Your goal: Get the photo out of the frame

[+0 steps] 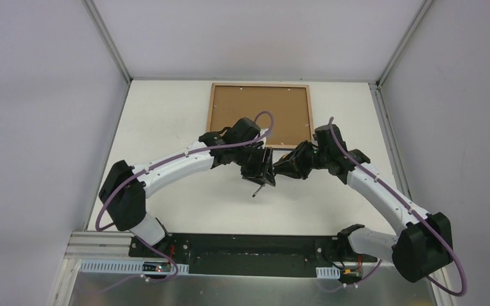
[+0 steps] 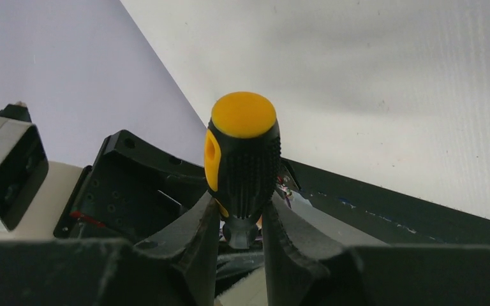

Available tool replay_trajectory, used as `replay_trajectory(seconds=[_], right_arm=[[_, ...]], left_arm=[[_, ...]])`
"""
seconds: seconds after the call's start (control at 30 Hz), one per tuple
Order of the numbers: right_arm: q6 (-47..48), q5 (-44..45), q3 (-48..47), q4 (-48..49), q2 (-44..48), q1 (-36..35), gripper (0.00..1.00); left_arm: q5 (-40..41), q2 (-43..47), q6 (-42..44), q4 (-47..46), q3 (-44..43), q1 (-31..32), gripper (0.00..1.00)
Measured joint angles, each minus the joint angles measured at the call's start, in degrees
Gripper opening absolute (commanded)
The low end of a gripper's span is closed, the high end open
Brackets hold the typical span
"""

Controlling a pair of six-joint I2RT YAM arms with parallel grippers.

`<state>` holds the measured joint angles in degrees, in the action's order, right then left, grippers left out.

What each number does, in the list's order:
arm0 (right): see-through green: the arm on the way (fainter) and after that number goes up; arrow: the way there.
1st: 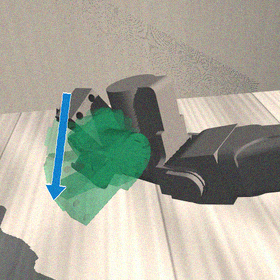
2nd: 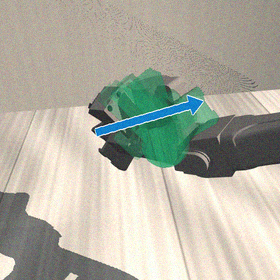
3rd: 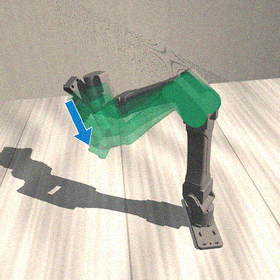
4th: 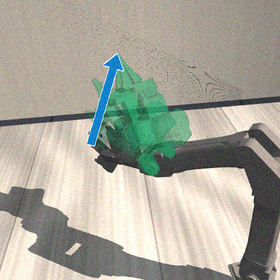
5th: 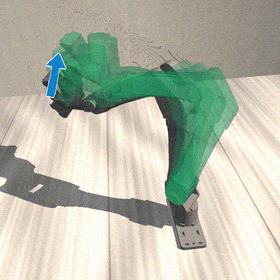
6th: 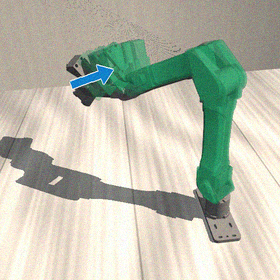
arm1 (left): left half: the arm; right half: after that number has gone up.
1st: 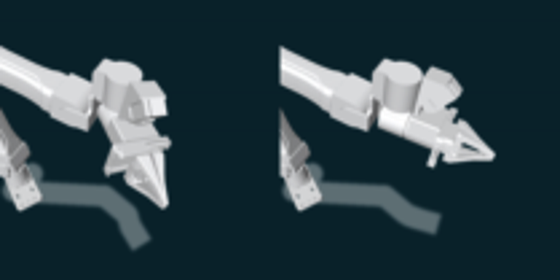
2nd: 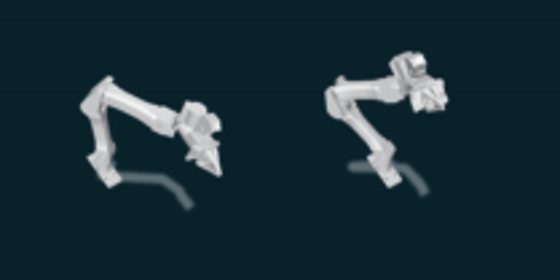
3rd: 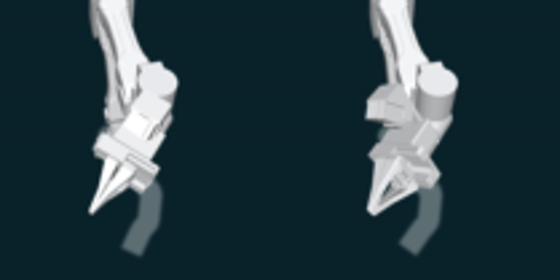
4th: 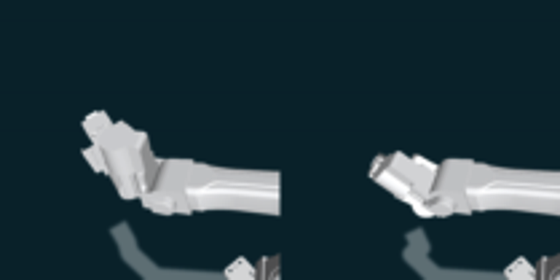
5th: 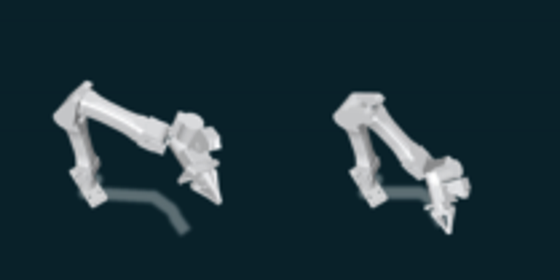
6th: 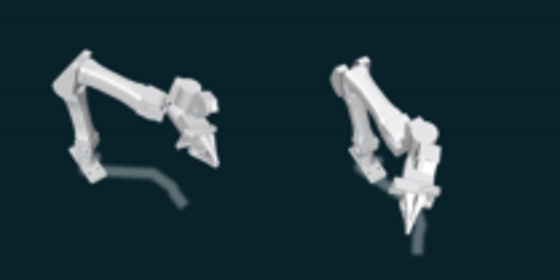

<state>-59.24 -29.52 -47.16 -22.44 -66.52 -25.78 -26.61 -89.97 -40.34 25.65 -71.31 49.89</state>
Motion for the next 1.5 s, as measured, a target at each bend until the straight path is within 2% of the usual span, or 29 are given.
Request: replay_trajectory(seconds=[0.07,0.1,0.13,0.2,0.23,0.3,0.33,0.6,0.67,0.77,0.93,1.03,1.17,1.3,1.4,1.5], right_arm=[[0.3,-0.2,-0.5,-0.5,0.1,0.0,0.00],[0.7,-0.3,-0.8,-0.6,0.1,0.0,0.01],[1.3,-0.3,-1.0,-0.7,0.1,0.0,0.14],[2.7,-0.7,-1.2,-1.2,0.1,0.0,0.54],[3.3,-1.0,-1.2,-1.5,0.2,0.0,0.70],[6.5,-2.0,-2.2,-3.7,0.4,0.0,0.96],[8.5,-2.1,-3.2,-5.4,0.5,0.0,0.99],[33.4,0.4,-9.0,-18.7,5.0,0.3,0.99],[38.5,-2.7,-9.0,-20.9,5.9,0.9,0.99],[43.0,-13.3,-9.0,-21.4,5.7,1.6,0.99],[42.5,-28.6,-8.1,-16.0,5.8,0.6,0.98],[42.1,-33.5,-7.8,-14.0,5.8,-0.7,0.91],[41.0,-37.7,-7.2,-11.8,5.1,-1.5,0.75],[38.5,-40.2,-6.2,-8.6,3.3,-2.8,0.70],[37.6,-40.4,-5.5,-7.0,2.9,-4.3,0.51],[36.5,-40.3,-4.4,-6.3,2.9,-4.8,0.52]], left_arm=[[-0.3,0.0,-0.2,-0.6,0.0,-0.1,0.18],[-0.6,0.0,-0.1,-1.0,0.0,-0.1,0.04],[-1.0,0.1,0.0,-1.5,0.0,-0.1,0.00],[-2.5,0.3,0.7,-3.0,0.0,0.0,0.00],[-2.8,0.7,1.0,-3.1,0.2,0.3,0.00],[-3.4,1.5,1.9,-2.9,0.6,0.5,0.00],[-3.8,1.9,2.5,-2.7,0.9,0.3,0.00],[-12.1,5.6,8.9,-2.4,3.5,-0.4,0.00],[-16.1,6.9,10.9,-2.4,4.4,-0.4,0.00],[-22.3,9.2,13.9,-2.4,6.1,-0.4,0.00],[-28.8,11.8,17.0,-2.3,8.3,-0.5,0.00],[-31.6,11.7,17.8,-2.3,8.3,-0.5,0.00],[-34.6,11.6,18.7,-2.4,8.0,-0.5,0.00],[-36.0,11.5,19.2,-2.4,7.8,-0.5,0.00],[-36.7,11.1,19.5,-2.4,7.7,-0.5,0.00],[-37.8,11.0,19.9,-2.5,7.3,-0.5,0.00]])
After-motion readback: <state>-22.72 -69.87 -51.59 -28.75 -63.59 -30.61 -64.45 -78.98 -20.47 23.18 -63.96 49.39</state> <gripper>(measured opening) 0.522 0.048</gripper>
